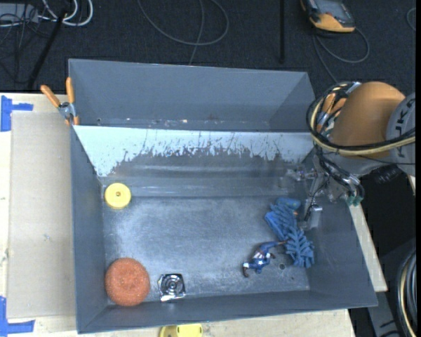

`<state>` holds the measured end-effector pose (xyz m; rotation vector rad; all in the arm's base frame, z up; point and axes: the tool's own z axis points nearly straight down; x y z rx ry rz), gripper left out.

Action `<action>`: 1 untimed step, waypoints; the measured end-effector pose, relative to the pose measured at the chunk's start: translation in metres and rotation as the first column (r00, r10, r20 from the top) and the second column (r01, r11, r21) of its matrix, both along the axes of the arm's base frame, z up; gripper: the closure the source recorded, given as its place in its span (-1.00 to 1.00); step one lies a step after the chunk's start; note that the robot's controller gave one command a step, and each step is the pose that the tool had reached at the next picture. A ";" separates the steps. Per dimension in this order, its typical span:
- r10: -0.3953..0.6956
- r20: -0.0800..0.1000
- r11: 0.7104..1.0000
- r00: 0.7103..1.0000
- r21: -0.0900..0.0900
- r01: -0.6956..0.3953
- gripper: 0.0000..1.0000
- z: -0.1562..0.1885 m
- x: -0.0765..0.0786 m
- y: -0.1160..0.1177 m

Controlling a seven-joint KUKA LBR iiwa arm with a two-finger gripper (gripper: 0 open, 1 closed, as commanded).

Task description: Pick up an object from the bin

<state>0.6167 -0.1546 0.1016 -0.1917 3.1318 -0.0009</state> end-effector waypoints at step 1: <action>-0.238 -0.006 0.971 0.971 0.001 0.238 -1.00 -0.010 -0.015 -0.003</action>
Offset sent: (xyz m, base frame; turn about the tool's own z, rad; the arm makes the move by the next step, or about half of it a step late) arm -0.0204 0.0129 0.0121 -0.7056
